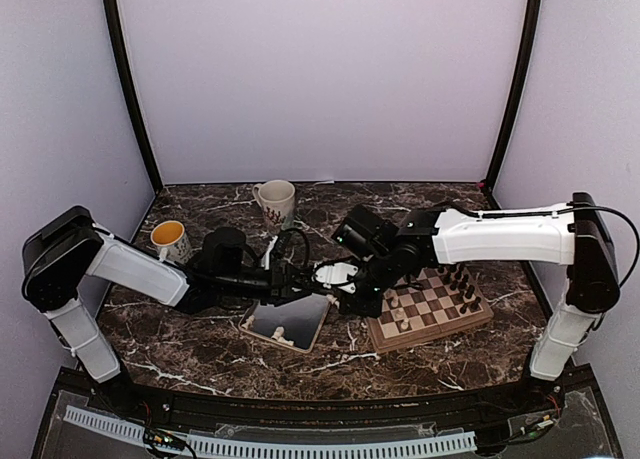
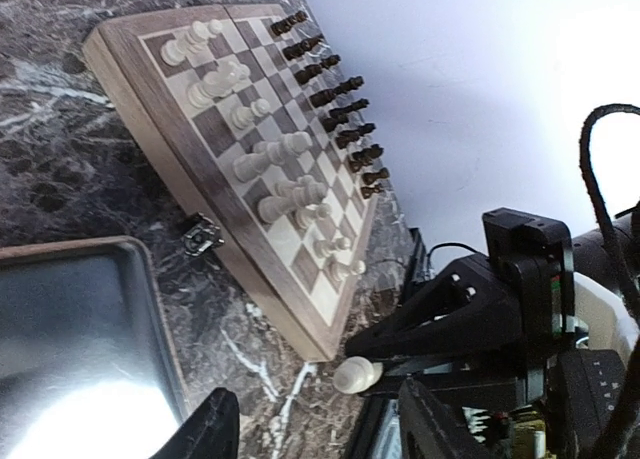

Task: Set up the chess pieces on the board
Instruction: Pass from the right arm to the left

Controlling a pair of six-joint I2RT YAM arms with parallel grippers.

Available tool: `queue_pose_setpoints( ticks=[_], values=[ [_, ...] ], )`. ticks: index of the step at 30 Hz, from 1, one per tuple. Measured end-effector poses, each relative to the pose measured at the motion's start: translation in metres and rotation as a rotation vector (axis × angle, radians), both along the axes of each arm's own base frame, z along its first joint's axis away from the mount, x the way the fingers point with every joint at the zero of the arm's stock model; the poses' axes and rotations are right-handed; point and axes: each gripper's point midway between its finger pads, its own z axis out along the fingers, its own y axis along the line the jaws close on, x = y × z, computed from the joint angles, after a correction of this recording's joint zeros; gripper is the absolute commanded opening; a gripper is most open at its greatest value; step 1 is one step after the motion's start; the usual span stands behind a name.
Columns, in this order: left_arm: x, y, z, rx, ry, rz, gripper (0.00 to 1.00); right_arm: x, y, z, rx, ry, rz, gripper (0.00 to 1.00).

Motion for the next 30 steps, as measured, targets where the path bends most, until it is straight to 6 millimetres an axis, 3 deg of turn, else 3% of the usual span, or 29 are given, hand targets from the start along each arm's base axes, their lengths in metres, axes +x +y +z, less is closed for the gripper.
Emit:
queue_pose_setpoints(
  ticks=[11, 30],
  values=[
    [-0.01, -0.017, -0.002, -0.144, 0.126, -0.078, 0.43, 0.009, 0.009, 0.014, 0.058, 0.014, -0.021, 0.08],
    [-0.02, -0.029, -0.001, -0.205, 0.167, -0.154, 0.18, 0.007, 0.014, 0.01, 0.062, 0.039, -0.01, 0.08]
  ],
)
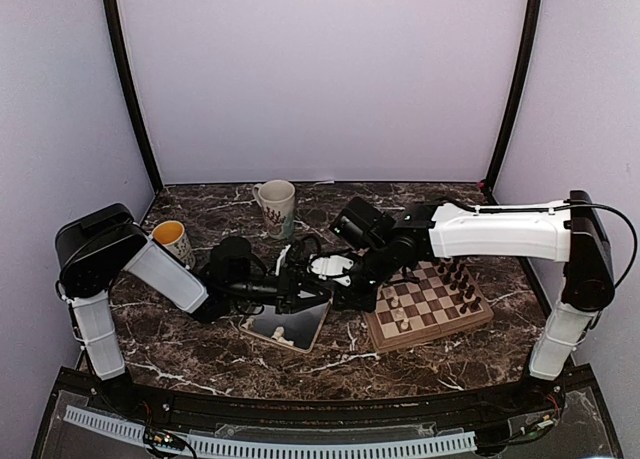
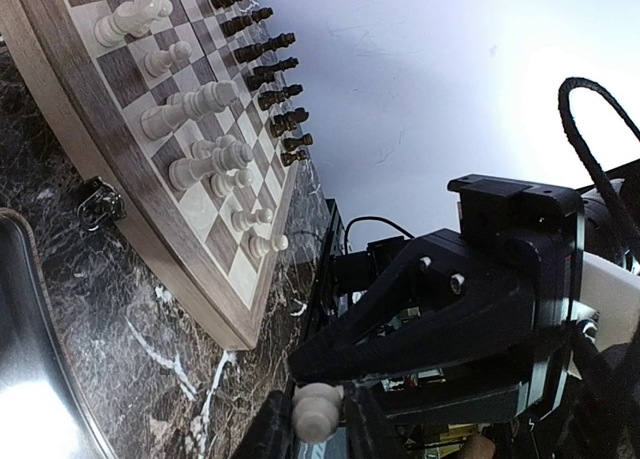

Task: Set up the chess pieces on the board
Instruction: Pass from the right arm to the left, then place the bishop on c1.

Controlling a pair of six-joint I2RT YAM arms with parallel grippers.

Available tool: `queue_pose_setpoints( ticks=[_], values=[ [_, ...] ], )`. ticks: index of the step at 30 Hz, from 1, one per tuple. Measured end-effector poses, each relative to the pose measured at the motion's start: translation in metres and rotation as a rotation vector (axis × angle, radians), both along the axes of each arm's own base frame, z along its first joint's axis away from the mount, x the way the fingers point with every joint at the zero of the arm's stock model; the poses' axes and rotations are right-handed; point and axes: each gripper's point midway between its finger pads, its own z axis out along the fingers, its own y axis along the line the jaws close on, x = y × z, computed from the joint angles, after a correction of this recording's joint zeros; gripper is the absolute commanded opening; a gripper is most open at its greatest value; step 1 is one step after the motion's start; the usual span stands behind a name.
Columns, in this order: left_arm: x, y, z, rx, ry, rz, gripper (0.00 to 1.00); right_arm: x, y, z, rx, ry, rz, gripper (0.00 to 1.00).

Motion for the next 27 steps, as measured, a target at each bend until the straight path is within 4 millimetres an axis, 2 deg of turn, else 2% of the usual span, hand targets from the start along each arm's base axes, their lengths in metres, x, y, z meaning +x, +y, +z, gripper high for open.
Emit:
queue_pose_setpoints(
  ticks=[5, 6, 9, 14, 17, 24, 27],
  values=[
    [0.0, -0.001, -0.001, -0.003, 0.0, -0.007, 0.13, -0.001, 0.0, 0.0, -0.001, 0.003, 0.001, 0.1],
    [0.0, -0.001, 0.0, -0.004, -0.001, -0.008, 0.12, -0.001, -0.001, 0.0, -0.002, 0.004, 0.001, 0.14],
    [0.0, -0.002, 0.0, -0.005, -0.003, -0.01, 0.11, 0.0, -0.001, -0.001, -0.005, 0.004, 0.0, 0.37],
    [0.002, -0.007, 0.006, -0.019, -0.038, -0.019, 0.11, 0.002, -0.008, 0.002, 0.0, 0.004, -0.009, 0.55],
    [0.004, -0.01, 0.007, -0.004, -0.074, -0.025, 0.11, 0.009, -0.029, 0.015, 0.024, 0.007, -0.042, 0.59],
    [0.016, -0.022, 0.016, 0.092, -0.228, -0.031, 0.11, 0.038, -0.094, 0.076, 0.182, -0.063, -0.188, 0.65],
    [0.024, -0.033, 0.024, 0.146, -0.319, -0.037, 0.11, 0.047, -0.119, 0.079, 0.223, -0.054, -0.253, 0.65]
  ],
)
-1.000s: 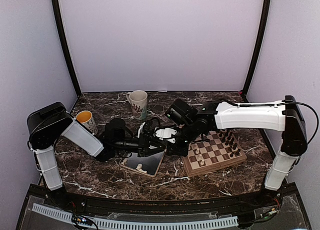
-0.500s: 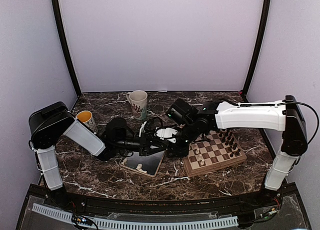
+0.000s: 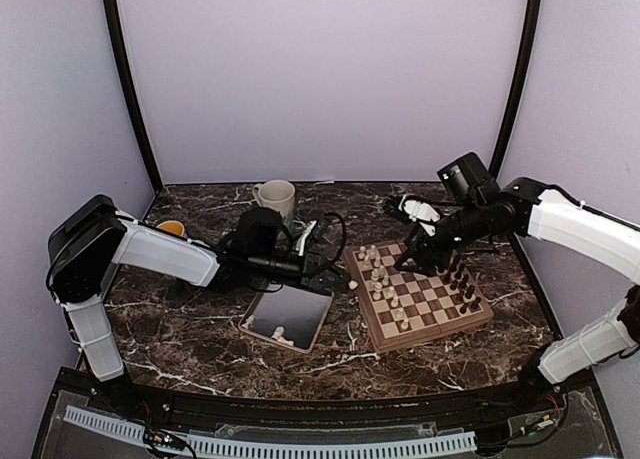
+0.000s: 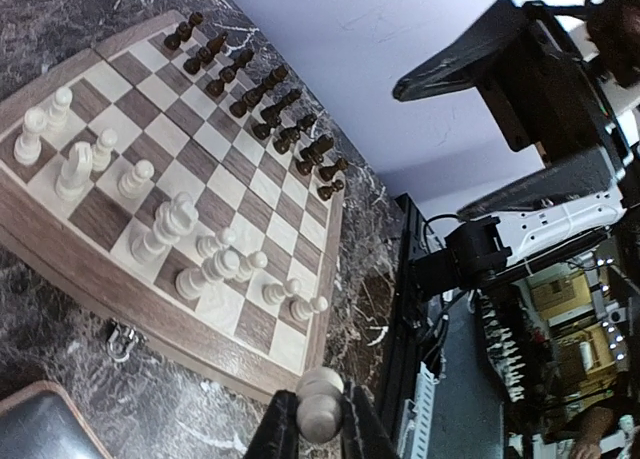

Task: Set up the chess pieces on the board
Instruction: Place the bishop on c1.

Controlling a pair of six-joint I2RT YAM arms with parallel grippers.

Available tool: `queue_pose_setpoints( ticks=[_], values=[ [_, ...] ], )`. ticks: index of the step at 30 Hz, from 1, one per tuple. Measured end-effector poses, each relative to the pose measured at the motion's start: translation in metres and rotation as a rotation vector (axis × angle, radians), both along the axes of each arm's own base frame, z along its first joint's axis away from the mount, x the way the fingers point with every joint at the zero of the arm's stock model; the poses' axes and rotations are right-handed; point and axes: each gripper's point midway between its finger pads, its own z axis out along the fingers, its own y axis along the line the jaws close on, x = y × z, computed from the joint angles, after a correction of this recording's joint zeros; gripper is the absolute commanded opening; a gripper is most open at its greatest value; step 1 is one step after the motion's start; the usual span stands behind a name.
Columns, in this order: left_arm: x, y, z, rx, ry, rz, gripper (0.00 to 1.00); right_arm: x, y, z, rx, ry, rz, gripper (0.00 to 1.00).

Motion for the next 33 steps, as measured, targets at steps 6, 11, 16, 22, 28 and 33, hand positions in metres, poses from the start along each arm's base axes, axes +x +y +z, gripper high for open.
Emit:
queue_pose_setpoints(
  ticks=[6, 11, 16, 22, 28, 33],
  values=[
    [0.012, -0.019, 0.015, 0.129, -0.211, -0.018, 0.11, 0.03, -0.056, -0.029, 0.069, 0.099, -0.171, 0.65],
    [0.024, -0.028, 0.033, 0.231, -0.398, -0.028, 0.12, 0.048, -0.088, -0.044, 0.138, 0.119, -0.277, 0.65],
    [0.043, -0.036, 0.036, 0.347, -0.539, -0.029, 0.12, 0.051, -0.091, -0.037, 0.163, 0.069, -0.283, 0.65],
    [0.067, -0.039, -0.004, 0.532, -0.603, -0.064, 0.12, 0.053, -0.092, -0.024, 0.186, 0.003, -0.281, 0.65],
    [0.074, -0.033, -0.036, 0.655, -0.626, -0.111, 0.12, 0.055, -0.093, -0.027, 0.178, -0.002, -0.283, 0.65],
    [0.079, -0.037, -0.04, 0.684, -0.659, -0.124, 0.12, 0.056, -0.094, -0.029, 0.168, -0.003, -0.288, 0.66]
  ],
)
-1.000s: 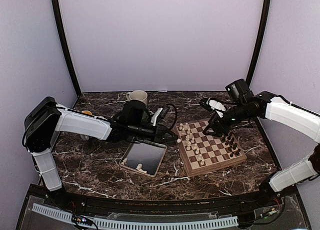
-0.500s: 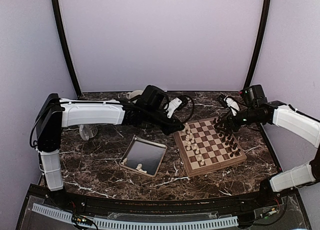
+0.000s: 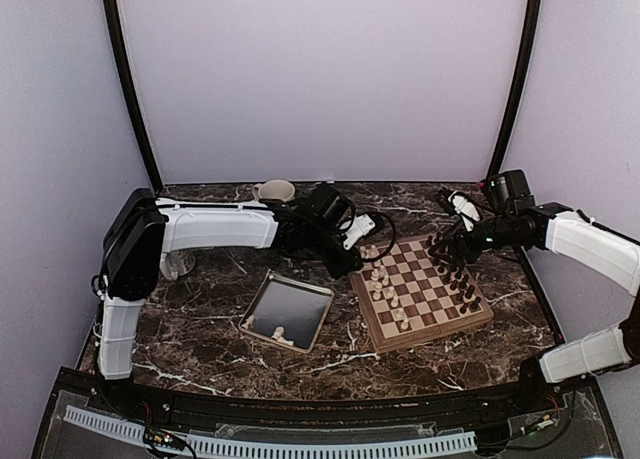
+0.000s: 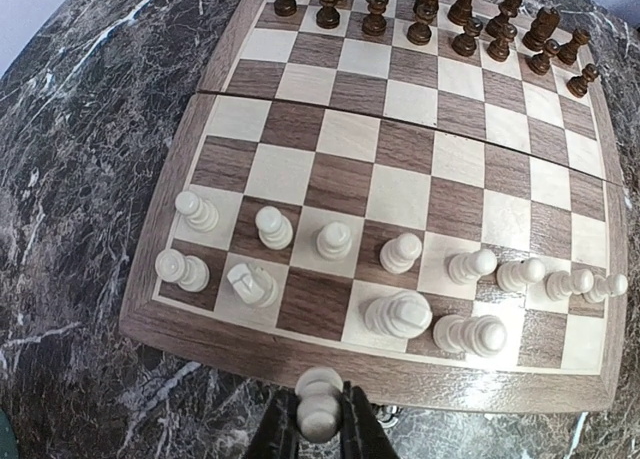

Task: Set up the chess pieces on the board
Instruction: Place the bishop on c1.

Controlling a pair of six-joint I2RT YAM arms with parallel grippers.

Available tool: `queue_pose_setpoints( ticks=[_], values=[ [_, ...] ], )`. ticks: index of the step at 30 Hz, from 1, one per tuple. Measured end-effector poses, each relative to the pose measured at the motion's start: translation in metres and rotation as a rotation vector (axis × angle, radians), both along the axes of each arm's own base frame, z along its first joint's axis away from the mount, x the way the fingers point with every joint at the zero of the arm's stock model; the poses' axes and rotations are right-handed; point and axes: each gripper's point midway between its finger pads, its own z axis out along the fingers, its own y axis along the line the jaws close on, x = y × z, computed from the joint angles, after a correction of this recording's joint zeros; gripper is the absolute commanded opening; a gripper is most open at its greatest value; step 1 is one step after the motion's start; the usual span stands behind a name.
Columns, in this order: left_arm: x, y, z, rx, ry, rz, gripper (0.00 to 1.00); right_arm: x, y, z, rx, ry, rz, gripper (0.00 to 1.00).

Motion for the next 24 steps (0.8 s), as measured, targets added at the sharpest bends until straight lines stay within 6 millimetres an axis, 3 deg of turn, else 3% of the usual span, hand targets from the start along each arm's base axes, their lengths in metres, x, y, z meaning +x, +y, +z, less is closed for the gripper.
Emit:
queue_pose_setpoints(
  ticks=[15, 24],
  values=[
    [0.007, -0.022, -0.022, 0.038, -0.042, -0.038, 0.13, 0.001, -0.001, -0.003, -0.007, 0.005, 0.0, 0.66],
    [0.011, -0.025, -0.03, 0.061, -0.06, -0.034, 0.13, 0.001, -0.001, -0.005, -0.009, 0.01, 0.0, 0.66]
  ],
)
